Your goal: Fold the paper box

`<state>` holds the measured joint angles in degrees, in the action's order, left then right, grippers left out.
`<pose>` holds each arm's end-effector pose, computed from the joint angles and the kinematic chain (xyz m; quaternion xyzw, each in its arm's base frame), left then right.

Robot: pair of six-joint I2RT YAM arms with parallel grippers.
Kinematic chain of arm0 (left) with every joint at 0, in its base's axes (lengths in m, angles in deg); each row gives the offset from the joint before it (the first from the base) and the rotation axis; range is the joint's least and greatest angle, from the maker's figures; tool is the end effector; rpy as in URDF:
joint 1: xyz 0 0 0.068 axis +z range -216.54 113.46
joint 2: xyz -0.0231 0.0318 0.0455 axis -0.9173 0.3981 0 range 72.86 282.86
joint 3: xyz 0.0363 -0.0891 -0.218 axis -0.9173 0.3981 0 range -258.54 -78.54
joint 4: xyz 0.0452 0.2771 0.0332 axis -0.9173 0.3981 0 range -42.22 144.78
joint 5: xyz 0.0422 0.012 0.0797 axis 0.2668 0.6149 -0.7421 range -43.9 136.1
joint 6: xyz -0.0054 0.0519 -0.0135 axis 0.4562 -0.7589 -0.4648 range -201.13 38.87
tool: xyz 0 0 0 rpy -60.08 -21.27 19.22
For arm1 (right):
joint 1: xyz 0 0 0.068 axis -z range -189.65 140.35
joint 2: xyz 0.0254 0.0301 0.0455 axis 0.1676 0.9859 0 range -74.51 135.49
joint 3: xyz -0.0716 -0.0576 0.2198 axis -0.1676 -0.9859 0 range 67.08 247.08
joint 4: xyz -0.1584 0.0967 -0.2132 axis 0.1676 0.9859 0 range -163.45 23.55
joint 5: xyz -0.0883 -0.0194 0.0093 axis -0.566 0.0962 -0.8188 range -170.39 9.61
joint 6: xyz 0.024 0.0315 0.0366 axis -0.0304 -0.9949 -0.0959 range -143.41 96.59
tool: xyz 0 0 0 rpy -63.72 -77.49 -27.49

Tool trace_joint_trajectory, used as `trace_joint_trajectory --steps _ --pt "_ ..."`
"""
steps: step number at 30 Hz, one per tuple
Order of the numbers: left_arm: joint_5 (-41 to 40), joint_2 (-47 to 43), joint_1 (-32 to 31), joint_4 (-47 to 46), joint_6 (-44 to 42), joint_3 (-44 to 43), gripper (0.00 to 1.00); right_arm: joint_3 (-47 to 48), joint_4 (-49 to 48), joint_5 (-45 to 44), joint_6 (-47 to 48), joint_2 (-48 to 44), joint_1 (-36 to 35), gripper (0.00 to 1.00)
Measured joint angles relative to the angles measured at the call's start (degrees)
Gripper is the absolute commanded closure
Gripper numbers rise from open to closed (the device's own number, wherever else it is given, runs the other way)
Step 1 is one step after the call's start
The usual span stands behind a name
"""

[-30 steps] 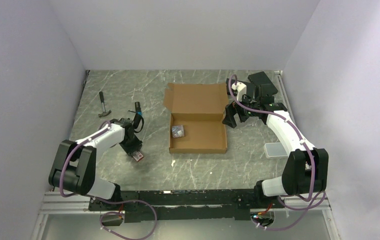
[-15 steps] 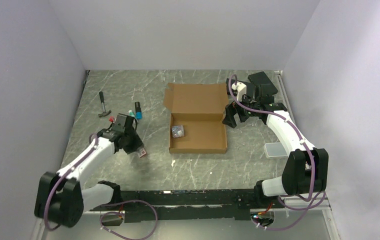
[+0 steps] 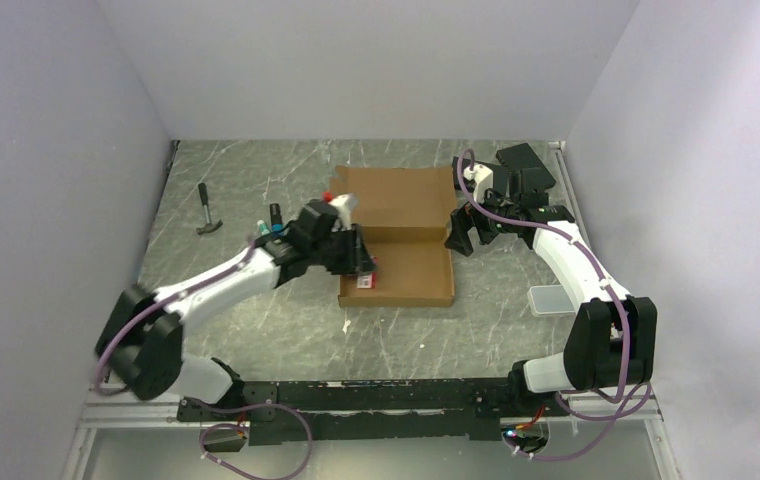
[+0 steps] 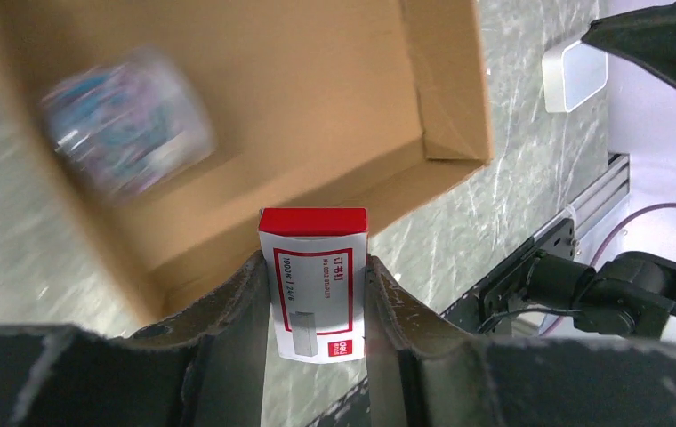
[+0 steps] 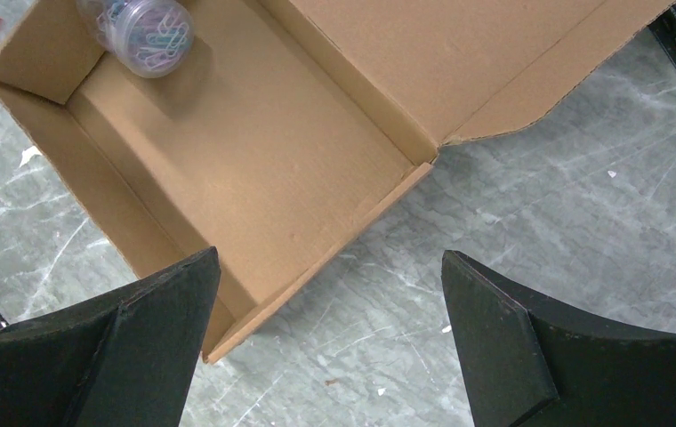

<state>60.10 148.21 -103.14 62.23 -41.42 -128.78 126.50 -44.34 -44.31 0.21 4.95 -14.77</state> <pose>0.2467 -0.1940 0.2059 0.0276 0.8991 -0.3479 0.2644 0.3142 0.0492 0.2247 -0.3258 0.8364 0.2331 0.3741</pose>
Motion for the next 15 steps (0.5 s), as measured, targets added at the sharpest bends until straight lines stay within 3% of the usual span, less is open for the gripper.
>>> trace_joint_trajectory --steps 3,8,12,15 --pt "-1.5 11.3 -4.6 -0.7 -1.7 -8.7 0.85 0.0 0.0 0.0 0.0 0.0 0.0 0.00" --pt "-5.0 24.2 -8.1 1.4 -4.5 -19.5 0.61 0.0 0.0 0.0 0.0 0.0 0.0 0.00" --pt "-8.0 29.8 -9.5 4.3 -6.1 -24.4 0.38 0.0 0.0 0.0 0.0 0.0 0.2 0.00" --pt "-10.3 30.2 -9.8 6.6 -7.2 -24.8 0.28 0.0 0.0 0.1 0.2 0.0 0.2 0.00"
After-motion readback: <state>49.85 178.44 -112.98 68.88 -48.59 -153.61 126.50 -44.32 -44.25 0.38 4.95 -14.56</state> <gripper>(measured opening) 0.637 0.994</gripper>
